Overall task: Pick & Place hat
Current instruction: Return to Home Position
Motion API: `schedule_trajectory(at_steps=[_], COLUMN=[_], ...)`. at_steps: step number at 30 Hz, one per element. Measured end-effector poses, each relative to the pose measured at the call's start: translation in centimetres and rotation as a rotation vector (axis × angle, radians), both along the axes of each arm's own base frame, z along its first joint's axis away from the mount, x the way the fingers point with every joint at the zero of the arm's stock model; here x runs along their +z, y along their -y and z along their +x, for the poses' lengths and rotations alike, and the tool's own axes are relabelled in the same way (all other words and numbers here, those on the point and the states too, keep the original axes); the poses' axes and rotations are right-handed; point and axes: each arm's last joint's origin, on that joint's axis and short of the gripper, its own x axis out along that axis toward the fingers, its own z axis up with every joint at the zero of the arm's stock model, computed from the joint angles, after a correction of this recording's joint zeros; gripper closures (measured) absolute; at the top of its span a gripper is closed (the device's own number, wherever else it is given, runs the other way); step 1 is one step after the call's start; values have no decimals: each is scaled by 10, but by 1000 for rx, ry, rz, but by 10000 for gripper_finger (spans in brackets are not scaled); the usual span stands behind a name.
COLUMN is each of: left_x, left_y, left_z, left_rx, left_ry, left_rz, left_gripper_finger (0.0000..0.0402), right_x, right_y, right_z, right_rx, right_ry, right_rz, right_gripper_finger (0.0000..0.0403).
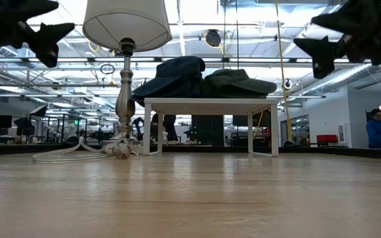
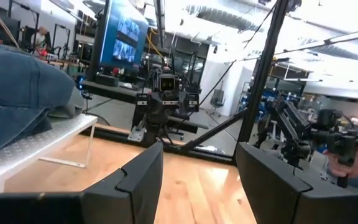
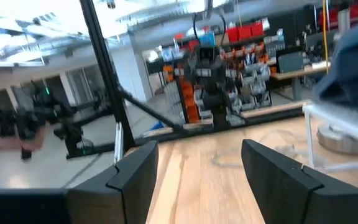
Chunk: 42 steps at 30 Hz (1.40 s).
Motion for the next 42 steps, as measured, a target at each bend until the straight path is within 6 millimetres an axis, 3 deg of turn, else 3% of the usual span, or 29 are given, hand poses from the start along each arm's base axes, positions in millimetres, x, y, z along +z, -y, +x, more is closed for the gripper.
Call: schedule_trajectory(at_steps=[4,30,42], left_x=[-14,-17,-22], left_y=[1,0,0], left_z=[4,4,5], left_rx=[2,31,32], left_ry=[-31,-73,-124], left_rz=[-4,30,42], left_gripper_finger=[194,194,195], right_x=[3,-5,-17], right_y=[1,7,6], right_z=[-3,-36,-35], right_rx=[0,-4,9], right_ry=[27,-36,-162], right_rz=[-8,-50,-5], right_gripper_finger=[179,177,179])
